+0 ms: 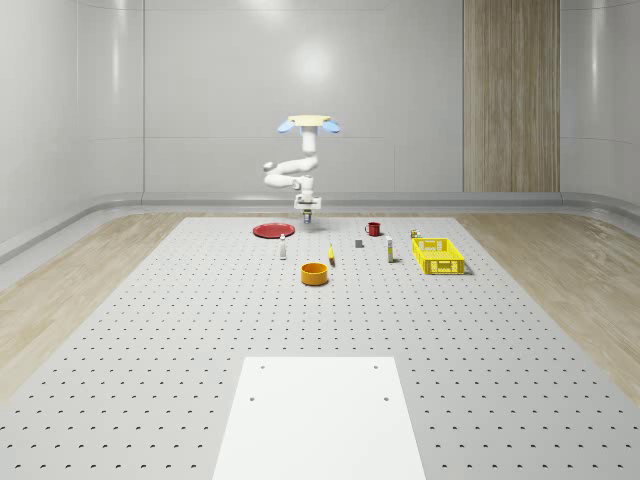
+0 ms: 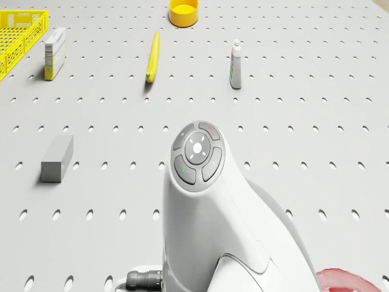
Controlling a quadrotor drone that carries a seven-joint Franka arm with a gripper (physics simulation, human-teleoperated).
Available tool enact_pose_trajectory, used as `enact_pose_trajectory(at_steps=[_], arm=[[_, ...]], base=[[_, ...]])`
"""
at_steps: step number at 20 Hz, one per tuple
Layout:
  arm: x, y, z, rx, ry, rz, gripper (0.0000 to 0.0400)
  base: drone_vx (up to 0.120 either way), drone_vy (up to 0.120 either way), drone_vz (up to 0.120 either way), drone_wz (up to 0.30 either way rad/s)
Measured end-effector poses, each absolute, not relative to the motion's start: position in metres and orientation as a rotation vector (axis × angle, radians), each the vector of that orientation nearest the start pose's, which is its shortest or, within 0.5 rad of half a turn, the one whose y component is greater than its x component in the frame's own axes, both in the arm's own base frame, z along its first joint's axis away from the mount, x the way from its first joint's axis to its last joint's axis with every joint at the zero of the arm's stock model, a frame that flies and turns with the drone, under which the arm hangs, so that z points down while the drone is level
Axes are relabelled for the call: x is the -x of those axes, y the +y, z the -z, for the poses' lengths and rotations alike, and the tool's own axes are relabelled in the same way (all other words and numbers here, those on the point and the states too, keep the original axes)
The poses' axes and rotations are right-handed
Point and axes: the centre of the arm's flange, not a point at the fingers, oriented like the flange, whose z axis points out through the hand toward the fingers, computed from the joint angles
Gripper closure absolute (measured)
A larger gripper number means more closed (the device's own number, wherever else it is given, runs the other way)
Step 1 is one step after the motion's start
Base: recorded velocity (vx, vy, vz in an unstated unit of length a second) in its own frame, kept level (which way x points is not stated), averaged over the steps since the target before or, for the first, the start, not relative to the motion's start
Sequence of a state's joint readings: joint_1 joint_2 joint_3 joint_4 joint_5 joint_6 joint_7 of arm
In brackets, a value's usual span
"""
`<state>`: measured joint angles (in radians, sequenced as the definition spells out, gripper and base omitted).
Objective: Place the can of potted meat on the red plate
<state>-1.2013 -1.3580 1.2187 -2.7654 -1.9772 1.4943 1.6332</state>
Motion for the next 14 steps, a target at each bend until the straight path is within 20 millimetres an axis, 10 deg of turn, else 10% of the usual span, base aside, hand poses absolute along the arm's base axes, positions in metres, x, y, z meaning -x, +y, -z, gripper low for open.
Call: enact_pose_trajectory(at_steps=[14], arm=[[-0.3328,0.0061,-0.539,0.005,0.002,-0.785,0.0114]], base=[[0.0,-0.12,0.0,0.0]])
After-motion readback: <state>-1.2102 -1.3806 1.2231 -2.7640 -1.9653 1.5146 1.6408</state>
